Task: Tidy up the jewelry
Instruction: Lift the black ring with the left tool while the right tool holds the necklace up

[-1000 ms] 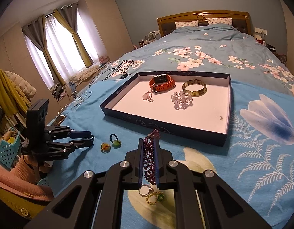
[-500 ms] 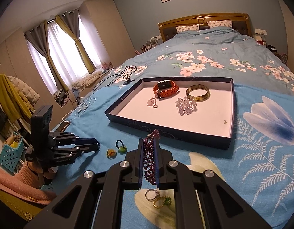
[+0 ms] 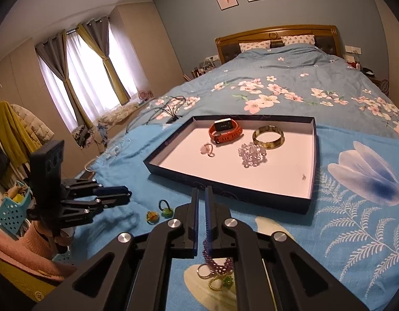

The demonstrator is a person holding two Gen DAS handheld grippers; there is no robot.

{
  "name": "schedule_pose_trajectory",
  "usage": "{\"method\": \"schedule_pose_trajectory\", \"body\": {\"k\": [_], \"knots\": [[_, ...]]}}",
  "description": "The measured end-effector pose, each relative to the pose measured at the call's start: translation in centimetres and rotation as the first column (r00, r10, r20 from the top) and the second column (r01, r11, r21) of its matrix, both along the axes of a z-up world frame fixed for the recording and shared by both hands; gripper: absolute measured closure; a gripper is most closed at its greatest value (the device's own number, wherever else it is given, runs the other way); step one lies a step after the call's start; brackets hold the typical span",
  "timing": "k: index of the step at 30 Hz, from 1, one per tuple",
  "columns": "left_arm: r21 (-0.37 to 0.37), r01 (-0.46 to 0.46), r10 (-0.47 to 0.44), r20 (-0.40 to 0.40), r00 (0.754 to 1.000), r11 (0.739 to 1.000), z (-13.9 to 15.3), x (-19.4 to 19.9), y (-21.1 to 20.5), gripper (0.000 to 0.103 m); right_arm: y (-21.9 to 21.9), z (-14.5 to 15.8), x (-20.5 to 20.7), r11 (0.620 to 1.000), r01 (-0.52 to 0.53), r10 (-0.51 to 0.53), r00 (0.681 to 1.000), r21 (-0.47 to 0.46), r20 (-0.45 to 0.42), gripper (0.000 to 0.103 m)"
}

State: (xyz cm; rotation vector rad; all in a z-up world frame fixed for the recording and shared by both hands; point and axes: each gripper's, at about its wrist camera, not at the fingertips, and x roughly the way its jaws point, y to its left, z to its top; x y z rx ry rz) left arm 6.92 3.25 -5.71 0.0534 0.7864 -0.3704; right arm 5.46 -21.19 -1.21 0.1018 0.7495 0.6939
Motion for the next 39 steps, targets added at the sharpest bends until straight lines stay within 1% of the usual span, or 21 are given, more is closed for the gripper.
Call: {"method": "schedule_pose_trajectory", "body": {"k": [1, 3, 4, 5, 6, 8, 10, 12, 13, 14, 15, 19, 22, 32, 39], "knots": [[-0.001, 0.003, -0.003, 0.0, 1.0, 1.0, 0.0, 0.0, -0.1, 0.081, 0.3, -0.3, 0.1, 0.999, -0.005, 0.004, 1.0, -0.034, -0.011, 0.095], [-0.007, 0.004, -0.004, -0.003, 1.0, 1.0, -0.1, 0.0, -0.1, 0.081, 1.1, -1.2, 0.1, 0.994, -0.014, 0.01, 1.0, -0.112, -0.029, 0.081], [-0.01, 0.004, -0.004, -0.005, 1.0, 1.0, -0.1, 0.0, -0.1, 0.081, 1.5, -1.9, 0.1, 0.99, -0.03, 0.023, 0.999, -0.139, -0.048, 0.07], [-0.013, 0.003, -0.003, -0.006, 1.0, 1.0, -0.1, 0.1, 0.0, 0.081, 1.9, -2.5, 0.1, 0.986, -0.043, 0.032, 0.997, -0.164, -0.064, 0.066], [-0.015, 0.003, -0.003, -0.006, 1.0, 1.0, -0.2, 0.1, 0.0, 0.081, 2.3, -3.1, 0.1, 0.979, -0.042, 0.029, 0.997, -0.199, -0.072, 0.066], [-0.014, 0.0, 0.0, -0.007, 1.0, 1.0, -0.2, 0.1, 0.1, 0.081, 2.9, -4.2, 0.1, 0.969, -0.056, 0.035, 0.995, -0.24, -0.091, 0.066], [-0.014, -0.001, 0.001, -0.007, 1.0, 1.0, -0.2, 0.1, 0.2, 0.081, 3.4, -4.9, 0.1, 0.955, -0.05, 0.026, 0.996, -0.291, -0.087, 0.066], [-0.016, 0.0, 0.0, -0.007, 1.0, 1.0, -0.2, 0.1, 0.2, 0.081, 3.4, -5.3, -0.1, 0.951, -0.05, 0.026, 0.996, -0.306, -0.084, 0.068], [-0.017, -0.002, 0.001, -0.008, 1.0, 1.0, -0.2, 0.1, 0.2, 0.081, 3.3, -5.3, -0.1, 0.949, -0.047, 0.022, 0.996, -0.312, -0.082, 0.076], [-0.019, -0.001, 0.001, -0.011, 1.0, 1.0, -0.2, 0.2, 0.3, 0.08, 3.3, -5.3, -0.1, 0.946, -0.044, 0.021, 0.997, -0.322, -0.076, 0.088], [-0.019, 0.0, 0.0, -0.013, 1.0, 1.0, -0.3, 0.2, 0.2, 0.081, 3.2, -5.3, -0.1, 0.946, -0.045, 0.021, 0.997, -0.322, -0.076, 0.091], [-0.025, 0.001, -0.001, -0.013, 1.0, 1.0, -0.3, 0.3, 0.1, 0.08, 2.7, -5.0, -0.1, 0.953, -0.046, 0.025, 0.997, -0.299, -0.076, 0.096], [-0.029, 0.001, -0.002, -0.009, 1.0, 1.0, -0.2, 0.3, 0.1, 0.08, 2.2, -4.3, -0.3, 0.965, -0.033, 0.016, 0.998, -0.259, -0.066, 0.097], [-0.035, 0.013, -0.013, 0.011, 1.0, 0.999, 0.4, 0.5, -0.2, 0.081, 1.3, -1.1, -0.6, 0.99, -0.015, 0.014, 1.0, -0.138, -0.011, 0.097], [-0.038, 0.024, -0.023, 0.026, 0.999, 0.999, 0.7, 0.6, -0.5, 0.08, 1.1, 0.4, -0.6, 0.995, 0.004, -0.001, 1.0, -0.102, 0.027, 0.097]]}}
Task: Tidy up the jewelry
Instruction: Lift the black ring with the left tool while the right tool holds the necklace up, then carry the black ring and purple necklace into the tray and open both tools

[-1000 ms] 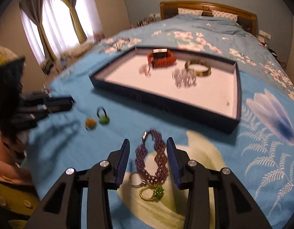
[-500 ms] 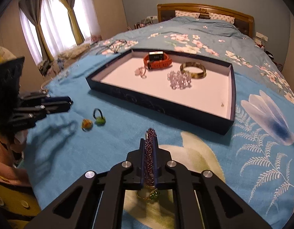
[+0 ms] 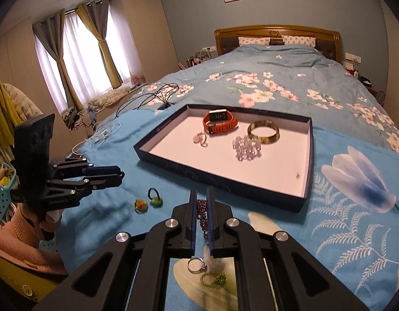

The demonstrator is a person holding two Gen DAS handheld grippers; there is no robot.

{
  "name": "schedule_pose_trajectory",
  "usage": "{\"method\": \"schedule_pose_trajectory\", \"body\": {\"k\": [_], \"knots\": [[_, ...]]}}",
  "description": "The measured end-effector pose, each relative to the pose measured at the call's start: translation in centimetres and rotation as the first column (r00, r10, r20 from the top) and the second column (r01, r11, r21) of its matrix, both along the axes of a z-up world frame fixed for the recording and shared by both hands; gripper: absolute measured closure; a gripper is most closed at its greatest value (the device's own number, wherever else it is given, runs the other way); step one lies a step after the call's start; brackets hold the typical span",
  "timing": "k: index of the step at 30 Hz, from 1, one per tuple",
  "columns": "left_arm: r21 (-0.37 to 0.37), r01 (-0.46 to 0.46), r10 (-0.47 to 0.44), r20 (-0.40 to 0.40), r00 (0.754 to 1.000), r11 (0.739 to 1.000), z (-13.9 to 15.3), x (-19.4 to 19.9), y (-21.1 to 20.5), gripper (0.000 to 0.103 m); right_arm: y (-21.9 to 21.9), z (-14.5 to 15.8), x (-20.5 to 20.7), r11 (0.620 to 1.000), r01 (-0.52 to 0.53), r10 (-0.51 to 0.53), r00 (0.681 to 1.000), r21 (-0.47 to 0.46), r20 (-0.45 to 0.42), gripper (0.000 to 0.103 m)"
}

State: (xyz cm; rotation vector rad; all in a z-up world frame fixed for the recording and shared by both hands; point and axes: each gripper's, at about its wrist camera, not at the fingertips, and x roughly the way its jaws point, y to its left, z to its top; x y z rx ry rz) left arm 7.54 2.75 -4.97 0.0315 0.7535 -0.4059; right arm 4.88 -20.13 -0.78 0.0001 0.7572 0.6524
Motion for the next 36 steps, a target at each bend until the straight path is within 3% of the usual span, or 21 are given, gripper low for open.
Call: {"method": "schedule_pose_trajectory", "body": {"k": [19, 36], "knots": [[0.002, 0.009, -0.009, 0.086, 0.996, 1.0, 2.8, 2.0, -0.6, 0.081, -0.2, 3.2, 1.9, 1.0, 0.014, -0.016, 0.995, 0.027, 0.099, 0.097], [0.02, -0.008, 0.006, 0.103, 0.995, 1.0, 3.6, 6.1, -1.1, 0.08, 1.3, 3.3, 6.1, 1.0, 0.016, -0.017, 0.994, 0.016, 0.112, 0.097]]}}
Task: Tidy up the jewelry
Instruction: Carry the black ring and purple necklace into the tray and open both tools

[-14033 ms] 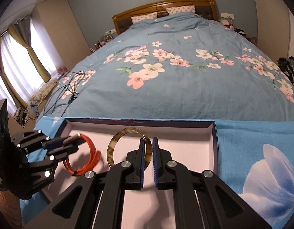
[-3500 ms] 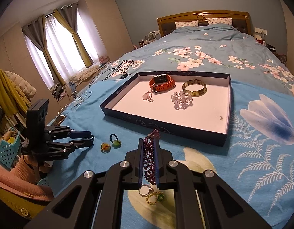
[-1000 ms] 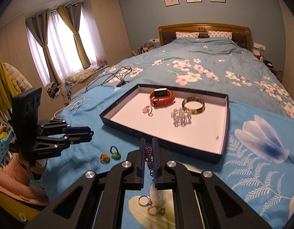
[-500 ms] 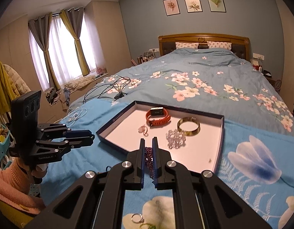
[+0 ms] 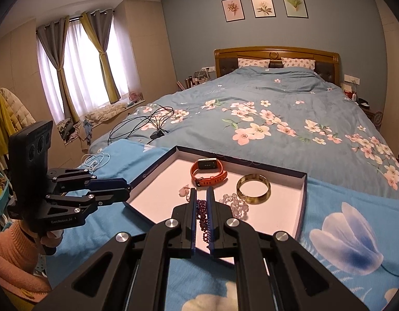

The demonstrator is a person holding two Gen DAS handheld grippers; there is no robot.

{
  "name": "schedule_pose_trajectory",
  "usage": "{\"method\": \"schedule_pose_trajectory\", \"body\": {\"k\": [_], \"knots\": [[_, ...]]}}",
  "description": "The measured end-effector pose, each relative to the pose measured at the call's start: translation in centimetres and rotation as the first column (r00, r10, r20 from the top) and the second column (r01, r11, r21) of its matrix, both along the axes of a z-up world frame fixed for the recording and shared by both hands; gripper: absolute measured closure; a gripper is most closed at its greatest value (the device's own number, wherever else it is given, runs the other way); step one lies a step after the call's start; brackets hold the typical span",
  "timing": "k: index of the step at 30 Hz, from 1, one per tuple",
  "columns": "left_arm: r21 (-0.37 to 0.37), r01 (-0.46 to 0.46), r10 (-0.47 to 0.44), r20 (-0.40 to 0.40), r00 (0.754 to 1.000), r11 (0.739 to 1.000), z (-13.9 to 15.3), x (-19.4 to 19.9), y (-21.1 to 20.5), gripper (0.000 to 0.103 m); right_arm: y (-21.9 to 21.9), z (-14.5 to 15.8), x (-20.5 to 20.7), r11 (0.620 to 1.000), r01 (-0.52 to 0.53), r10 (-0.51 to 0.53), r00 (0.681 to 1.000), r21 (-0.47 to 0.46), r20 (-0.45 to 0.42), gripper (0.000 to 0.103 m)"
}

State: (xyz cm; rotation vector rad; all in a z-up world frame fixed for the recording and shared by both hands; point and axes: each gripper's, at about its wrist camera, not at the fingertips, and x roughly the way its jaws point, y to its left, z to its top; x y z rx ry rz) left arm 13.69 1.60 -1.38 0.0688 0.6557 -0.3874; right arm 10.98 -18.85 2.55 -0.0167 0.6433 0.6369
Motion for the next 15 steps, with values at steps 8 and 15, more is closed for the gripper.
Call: {"method": "schedule_pose_trajectory", "body": {"k": [8, 15], "knots": [[0.015, -0.013, 0.013, -0.008, 1.0, 1.0, -0.7, 2.2, -0.5, 0.08, 0.7, -0.5, 1.5, 1.0, -0.007, 0.007, 1.0, -0.008, -0.01, 0.097], [0.021, -0.024, 0.025, -0.026, 0.999, 0.999, -1.4, 3.7, -0.7, 0.08, 1.2, -1.4, 2.6, 1.0, -0.014, 0.013, 0.999, -0.017, -0.033, 0.097]]}}
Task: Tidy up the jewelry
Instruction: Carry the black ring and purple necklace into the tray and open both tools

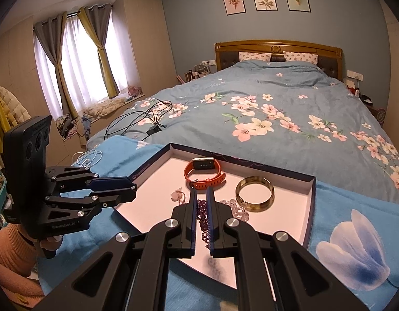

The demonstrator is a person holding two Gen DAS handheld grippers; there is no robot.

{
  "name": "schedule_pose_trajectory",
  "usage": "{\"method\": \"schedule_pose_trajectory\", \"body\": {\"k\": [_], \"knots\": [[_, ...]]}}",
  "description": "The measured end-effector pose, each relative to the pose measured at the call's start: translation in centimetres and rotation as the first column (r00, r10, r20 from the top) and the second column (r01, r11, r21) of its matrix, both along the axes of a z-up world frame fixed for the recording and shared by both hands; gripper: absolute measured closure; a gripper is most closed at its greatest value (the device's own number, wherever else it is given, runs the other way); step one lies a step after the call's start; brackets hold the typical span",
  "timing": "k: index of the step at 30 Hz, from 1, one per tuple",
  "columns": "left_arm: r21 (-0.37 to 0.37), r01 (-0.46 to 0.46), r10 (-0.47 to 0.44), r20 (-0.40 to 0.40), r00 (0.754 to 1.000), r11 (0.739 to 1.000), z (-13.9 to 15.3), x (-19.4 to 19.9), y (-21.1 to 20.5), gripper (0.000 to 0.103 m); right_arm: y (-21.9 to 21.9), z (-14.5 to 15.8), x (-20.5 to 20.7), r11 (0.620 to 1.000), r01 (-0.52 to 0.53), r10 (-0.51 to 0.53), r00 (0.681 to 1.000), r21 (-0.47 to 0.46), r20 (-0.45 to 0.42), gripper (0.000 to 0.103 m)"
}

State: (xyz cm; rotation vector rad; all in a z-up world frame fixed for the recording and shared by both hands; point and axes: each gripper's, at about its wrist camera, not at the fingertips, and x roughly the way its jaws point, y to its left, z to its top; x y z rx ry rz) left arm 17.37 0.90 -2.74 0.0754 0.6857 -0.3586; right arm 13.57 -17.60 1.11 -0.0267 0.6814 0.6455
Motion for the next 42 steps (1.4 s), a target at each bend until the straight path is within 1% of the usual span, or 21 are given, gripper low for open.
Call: {"method": "schedule_pose_trajectory", "body": {"k": [6, 19, 26, 31, 38, 42], "knots": [[0.004, -0.003, 0.003, -0.02, 1.0, 1.0, -0.6, 1.0, -0.5, 0.081, 0.2, -0.8, 1.0, 1.0, 0.002, -0.001, 1.0, 0.004, -0.028, 0.097], [0.017, -0.008, 0.009, -0.055, 0.998, 1.0, -1.8, 2.9, -1.3, 0.08, 0.3, -1.9, 2.1, 1.0, -0.001, 0.001, 0.998, -0.002, -0.062, 0.097], [0.035, -0.015, 0.018, -0.086, 0.996, 0.999, -3.1, 4.0, -1.8, 0.08, 0.2, -2.7, 2.8, 1.0, 0.005, -0.006, 0.997, -0.013, -0.083, 0.097], [0.032, -0.021, 0.025, -0.119, 0.993, 0.999, -3.9, 4.9, -2.0, 0.08, 0.2, -3.2, 3.3, 1.0, 0.015, -0.017, 0.996, -0.024, -0.092, 0.097], [0.038, -0.02, 0.025, -0.132, 0.991, 0.999, -4.6, 5.3, -2.3, 0.08, 0.2, -4.4, 3.9, 0.999, 0.025, -0.03, 0.992, -0.042, -0.12, 0.097], [0.018, -0.023, 0.025, -0.151, 0.988, 1.0, -4.8, 5.7, -2.2, 0.08, 0.3, -4.9, 4.3, 0.998, 0.03, -0.037, 0.99, -0.05, -0.133, 0.096]]}}
